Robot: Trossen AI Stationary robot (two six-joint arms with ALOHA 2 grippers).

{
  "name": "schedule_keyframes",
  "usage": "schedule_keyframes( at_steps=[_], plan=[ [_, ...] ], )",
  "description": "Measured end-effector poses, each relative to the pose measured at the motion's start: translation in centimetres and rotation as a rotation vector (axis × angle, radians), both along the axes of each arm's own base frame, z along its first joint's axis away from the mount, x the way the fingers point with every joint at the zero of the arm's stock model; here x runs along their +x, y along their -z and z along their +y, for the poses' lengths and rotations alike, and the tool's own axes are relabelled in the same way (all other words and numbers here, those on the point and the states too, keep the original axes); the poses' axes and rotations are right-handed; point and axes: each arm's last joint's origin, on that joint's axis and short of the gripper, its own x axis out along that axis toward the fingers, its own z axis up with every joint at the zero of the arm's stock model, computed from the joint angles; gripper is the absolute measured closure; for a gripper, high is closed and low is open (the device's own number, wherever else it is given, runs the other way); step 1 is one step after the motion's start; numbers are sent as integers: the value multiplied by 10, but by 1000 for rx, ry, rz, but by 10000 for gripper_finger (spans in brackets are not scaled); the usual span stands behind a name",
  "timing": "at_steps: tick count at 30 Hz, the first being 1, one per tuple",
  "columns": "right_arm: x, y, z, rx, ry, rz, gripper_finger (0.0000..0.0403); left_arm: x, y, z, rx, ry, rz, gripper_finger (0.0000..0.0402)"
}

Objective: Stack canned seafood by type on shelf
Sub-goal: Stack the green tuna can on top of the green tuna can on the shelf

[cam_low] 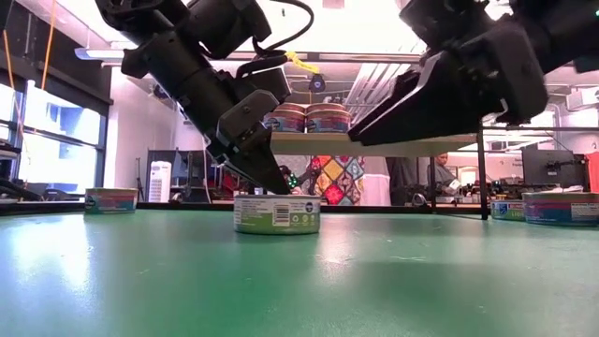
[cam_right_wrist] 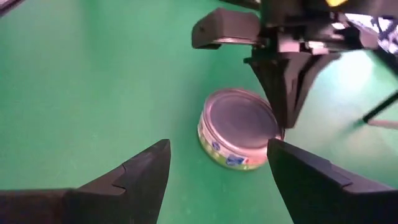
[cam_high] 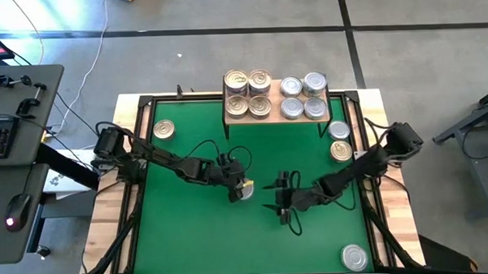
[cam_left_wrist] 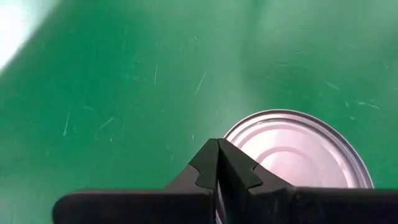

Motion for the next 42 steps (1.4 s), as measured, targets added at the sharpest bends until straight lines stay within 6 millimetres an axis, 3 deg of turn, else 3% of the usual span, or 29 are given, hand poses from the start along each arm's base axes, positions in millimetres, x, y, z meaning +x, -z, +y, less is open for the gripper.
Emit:
schedule_keyframes(
  at_steps=[10,17,25,42],
  plan=[
    [34,11,0,-141,-89,66,140,1,-1,0,40,39,-6,402],
    [49,13,4,-205,-8,167,140,-5,9,8,28,24,-65,402],
    [51,12,3,-193,12,174,140,-11,16,10,-12,43,-125,402],
    [51,12,2,-228,26,171,140,-16,23,18,18,50,-28,401]
  ],
)
